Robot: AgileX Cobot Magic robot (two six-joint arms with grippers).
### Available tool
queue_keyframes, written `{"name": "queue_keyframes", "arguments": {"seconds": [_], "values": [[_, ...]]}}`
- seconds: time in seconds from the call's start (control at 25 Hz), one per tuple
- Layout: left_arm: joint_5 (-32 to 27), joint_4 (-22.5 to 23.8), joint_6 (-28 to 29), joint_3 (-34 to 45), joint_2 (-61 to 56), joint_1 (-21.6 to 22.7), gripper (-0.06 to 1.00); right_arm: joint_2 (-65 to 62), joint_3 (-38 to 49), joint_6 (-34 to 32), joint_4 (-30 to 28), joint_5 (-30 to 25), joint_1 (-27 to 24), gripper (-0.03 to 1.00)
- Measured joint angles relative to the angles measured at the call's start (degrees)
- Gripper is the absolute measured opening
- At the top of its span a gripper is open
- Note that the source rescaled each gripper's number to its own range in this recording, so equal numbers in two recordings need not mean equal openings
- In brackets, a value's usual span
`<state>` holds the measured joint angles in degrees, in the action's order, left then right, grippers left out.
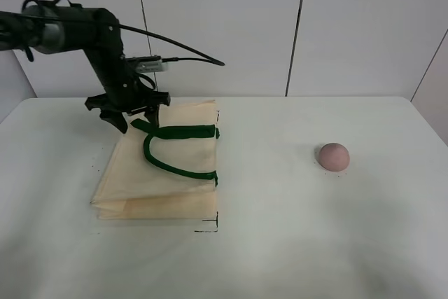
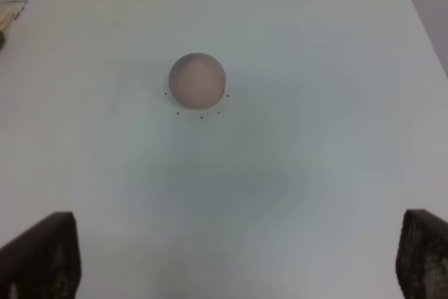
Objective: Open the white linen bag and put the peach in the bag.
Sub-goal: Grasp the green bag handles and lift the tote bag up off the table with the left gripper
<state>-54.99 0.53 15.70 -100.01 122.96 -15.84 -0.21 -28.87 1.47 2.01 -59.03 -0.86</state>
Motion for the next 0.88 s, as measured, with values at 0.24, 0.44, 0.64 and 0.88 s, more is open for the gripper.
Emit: {"name": "queue_keyframes", "arguments": {"seconds": [0.24, 0.44, 0.64, 0.88], "values": [[0.5, 2.4, 3.5, -0.8, 4.6, -1.0, 1.0, 0.0, 0.0, 0.0, 0.0, 0.0, 0.0, 1.0], [1.9, 2.6, 3.6, -0.8, 6.9, -1.0, 1.0, 0.0, 0.0, 0.0, 0.0, 0.0, 0.0, 1.0], [3.6, 2.8, 3.7, -0.8, 9.9, -1.0, 0.98, 0.0, 0.0, 0.0, 0.0, 0.0, 0.0, 1.0], [4.1, 2.8, 3.9, -0.8, 11.0, -1.0, 0.89, 0.0, 0.0, 0.0, 0.0, 0.0, 0.0, 1.0]]}}
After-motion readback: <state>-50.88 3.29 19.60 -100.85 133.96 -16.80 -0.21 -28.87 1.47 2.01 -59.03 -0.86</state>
